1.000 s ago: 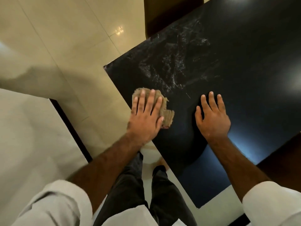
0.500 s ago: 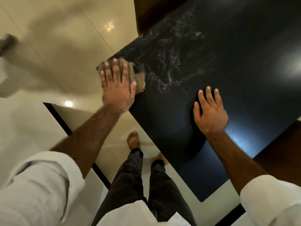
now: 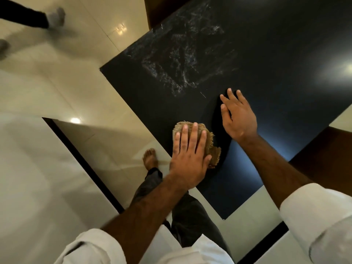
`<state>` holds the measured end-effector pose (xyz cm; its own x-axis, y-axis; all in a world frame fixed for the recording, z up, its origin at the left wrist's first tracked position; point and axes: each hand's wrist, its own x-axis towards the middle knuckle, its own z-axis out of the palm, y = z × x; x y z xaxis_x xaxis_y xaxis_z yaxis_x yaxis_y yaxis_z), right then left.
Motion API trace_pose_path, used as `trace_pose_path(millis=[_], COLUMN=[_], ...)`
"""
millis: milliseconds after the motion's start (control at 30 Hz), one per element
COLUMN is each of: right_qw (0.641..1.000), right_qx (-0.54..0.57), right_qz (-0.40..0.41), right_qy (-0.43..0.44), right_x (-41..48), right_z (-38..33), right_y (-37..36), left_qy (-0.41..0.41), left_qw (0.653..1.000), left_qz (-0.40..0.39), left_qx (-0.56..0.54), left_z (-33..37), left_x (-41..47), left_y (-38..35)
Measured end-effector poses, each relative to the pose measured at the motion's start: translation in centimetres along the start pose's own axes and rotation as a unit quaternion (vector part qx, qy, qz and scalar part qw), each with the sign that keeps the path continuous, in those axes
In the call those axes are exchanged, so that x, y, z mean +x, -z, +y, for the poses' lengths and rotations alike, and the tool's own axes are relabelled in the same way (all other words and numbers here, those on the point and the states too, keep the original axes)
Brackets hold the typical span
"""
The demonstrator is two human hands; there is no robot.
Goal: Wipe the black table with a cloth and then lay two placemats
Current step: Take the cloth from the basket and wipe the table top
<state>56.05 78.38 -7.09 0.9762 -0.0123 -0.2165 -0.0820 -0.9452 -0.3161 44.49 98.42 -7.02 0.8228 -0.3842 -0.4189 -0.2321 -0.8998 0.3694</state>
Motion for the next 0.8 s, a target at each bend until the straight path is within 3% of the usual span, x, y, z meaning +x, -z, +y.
trace_pose_path(millis=[67,167,267,400,600,700,800], right_qw=[0.999,1.000,0.995,0.994,0.995,0.993,0.995], right_qx=[0.048,-0.002,-0.052,-0.057,-0.061,-0.067,-0.070], right_qz=[-0.006,-0.009,-0.059,-0.078,-0.010,0.039,0.036], right_qy=[0.002,0.024,0.056,0.054,-0.081,-0.090,-0.054], right_x=[-1.5,-6.5,-11.8,-15.0,-5.6,0.0,1.2], right_z=[-0.5,-3.1,-7.6,-10.9,-7.0,-8.5,-13.2], right_y=[0.6,-0.3,-3.4,-7.1,-5.0,-4.8,-6.3], left_qy=[0.020,0.124,0.150,0.126,0.128,0.117,0.115], left_qw=[0.997,0.980,0.980,0.981,0.980,0.982,0.982], left_qz=[0.063,0.155,0.127,0.122,0.126,0.123,0.123], left_qx=[-0.045,-0.008,0.043,0.078,0.090,0.081,0.083], left_z=[-2.2,-9.5,-15.0,-16.0,-16.2,-16.7,-18.0], left_x=[0.1,1.4,4.0,5.6,5.5,5.7,6.2], left_y=[1.7,4.5,6.3,6.3,6.3,6.6,7.4])
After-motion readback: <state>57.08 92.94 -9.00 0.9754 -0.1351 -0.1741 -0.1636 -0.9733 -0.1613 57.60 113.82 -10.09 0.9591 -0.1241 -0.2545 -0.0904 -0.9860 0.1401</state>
